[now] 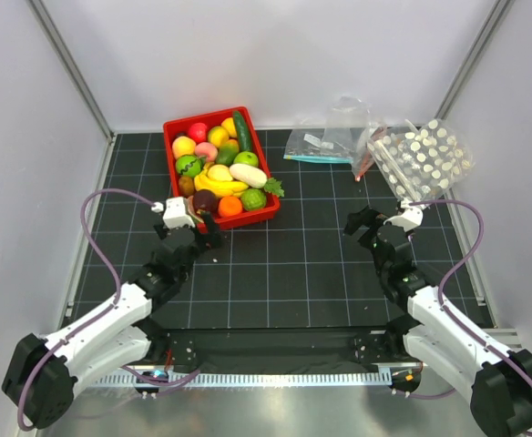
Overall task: Place the food in the zip-top bag and seal the zipper
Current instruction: Move the bin to the corner of the board.
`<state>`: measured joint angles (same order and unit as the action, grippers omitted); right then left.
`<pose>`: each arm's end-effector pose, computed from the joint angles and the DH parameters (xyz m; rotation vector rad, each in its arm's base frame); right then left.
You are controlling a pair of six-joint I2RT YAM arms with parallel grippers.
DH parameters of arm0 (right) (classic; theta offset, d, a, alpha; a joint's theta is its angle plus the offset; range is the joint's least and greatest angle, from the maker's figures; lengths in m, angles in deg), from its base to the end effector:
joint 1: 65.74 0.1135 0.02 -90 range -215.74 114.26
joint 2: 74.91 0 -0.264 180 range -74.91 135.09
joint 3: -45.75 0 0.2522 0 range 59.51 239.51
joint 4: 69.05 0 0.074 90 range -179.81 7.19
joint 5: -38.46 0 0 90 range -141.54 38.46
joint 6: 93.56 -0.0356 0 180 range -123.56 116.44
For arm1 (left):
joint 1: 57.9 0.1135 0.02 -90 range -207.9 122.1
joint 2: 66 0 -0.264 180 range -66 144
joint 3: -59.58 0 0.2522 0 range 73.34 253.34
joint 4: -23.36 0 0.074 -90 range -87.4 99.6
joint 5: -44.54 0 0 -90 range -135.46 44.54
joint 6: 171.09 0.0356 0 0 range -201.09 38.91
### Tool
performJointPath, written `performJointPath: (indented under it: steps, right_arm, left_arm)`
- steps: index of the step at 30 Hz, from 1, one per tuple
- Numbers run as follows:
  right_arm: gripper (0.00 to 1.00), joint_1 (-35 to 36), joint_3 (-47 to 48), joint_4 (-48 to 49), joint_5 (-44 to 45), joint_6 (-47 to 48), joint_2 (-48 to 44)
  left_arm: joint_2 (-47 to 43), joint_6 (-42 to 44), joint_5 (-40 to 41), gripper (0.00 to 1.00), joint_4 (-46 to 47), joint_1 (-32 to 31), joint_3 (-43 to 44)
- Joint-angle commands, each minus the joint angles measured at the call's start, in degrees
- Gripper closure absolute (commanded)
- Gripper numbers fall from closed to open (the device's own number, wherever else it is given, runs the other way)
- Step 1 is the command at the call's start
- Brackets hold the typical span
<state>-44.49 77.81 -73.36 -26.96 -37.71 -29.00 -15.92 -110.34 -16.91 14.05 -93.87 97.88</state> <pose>0.1752 0.0523 0.2096 0.4962 1.7994 0.2652 0.1684 -0.1012 0.2266 -0.2168 1.8905 -0.2914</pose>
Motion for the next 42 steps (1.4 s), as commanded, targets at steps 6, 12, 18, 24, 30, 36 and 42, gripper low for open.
performJointPath:
  steps: [6,12,18,24,30,36,42]
  right_arm:
    - [0.00,0.19,0.50,2.76,-0.41,0.75,-0.12]
    - [0.00,0.19,0.50,2.76,-0.50,0.67,0.06]
    - [0.00,0.19,0.59,2.68,-0.76,0.75,0.23]
    - [0.00,0.19,0.68,2.68,-0.76,0.75,0.23]
    - [0.00,0.19,0.68,2.68,-0.94,0.75,0.23]
    - [0.00,0.19,0.68,2.68,-1.02,0.75,0.41]
    - [0.00,0.19,0.68,2.68,-1.02,0.75,0.32]
  left_arm:
    - [2.82,-5.90,7.92,0.03,-8.31,7.22,4.73]
    - [8.70,-7.48,5.55,0.12,-9.28,11.00,6.40]
    - [16.78,-8.71,2.56,0.15,-10.34,13.99,9.39]
    - [20.93,-10.29,3.09,0.35,-10.34,14.96,10.53]
    - [21.63,-12.23,3.35,0.72,-10.95,16.54,10.18]
    - [21.72,-16.97,6.95,0.89,-13.85,17.42,10.09]
    - [20.85,-24.87,13.08,1.00,-20.61,18.83,10.45]
